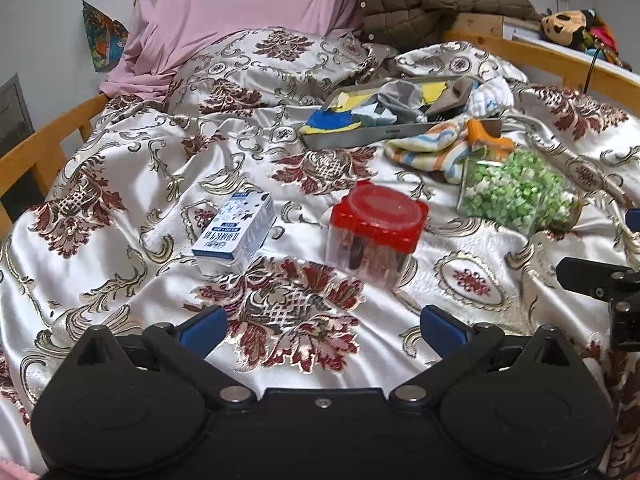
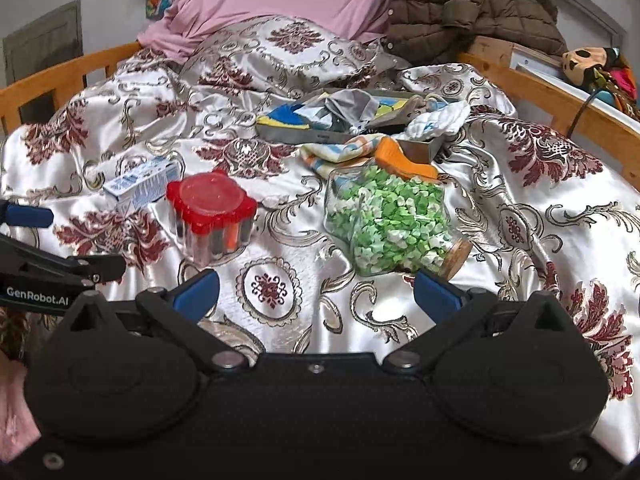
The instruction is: Organize soft objects
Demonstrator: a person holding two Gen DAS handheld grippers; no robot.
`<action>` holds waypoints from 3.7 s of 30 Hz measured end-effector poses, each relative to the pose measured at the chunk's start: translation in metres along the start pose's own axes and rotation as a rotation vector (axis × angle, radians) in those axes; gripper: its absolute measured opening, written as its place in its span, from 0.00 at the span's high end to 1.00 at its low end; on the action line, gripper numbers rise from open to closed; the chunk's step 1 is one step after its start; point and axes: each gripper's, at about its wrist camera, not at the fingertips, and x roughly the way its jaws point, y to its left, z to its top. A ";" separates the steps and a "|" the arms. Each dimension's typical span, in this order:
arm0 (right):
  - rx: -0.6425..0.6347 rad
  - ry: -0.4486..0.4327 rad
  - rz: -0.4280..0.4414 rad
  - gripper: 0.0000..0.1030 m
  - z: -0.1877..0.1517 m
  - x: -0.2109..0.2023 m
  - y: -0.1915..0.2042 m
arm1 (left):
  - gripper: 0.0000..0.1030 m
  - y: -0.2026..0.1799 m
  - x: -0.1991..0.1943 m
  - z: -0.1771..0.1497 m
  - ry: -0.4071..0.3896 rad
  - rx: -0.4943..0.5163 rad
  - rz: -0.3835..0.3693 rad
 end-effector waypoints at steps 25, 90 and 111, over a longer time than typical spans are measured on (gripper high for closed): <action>-0.083 0.113 0.026 0.01 -0.002 0.034 0.008 | 0.01 0.017 0.018 0.004 0.071 -0.096 0.050; -0.031 -0.159 -0.094 0.01 0.014 0.030 -0.005 | 0.01 0.009 0.029 0.027 -0.094 -0.073 0.009; 0.079 -0.184 -0.087 0.01 0.036 0.092 -0.061 | 0.01 0.018 0.119 0.102 -0.060 -0.102 -0.143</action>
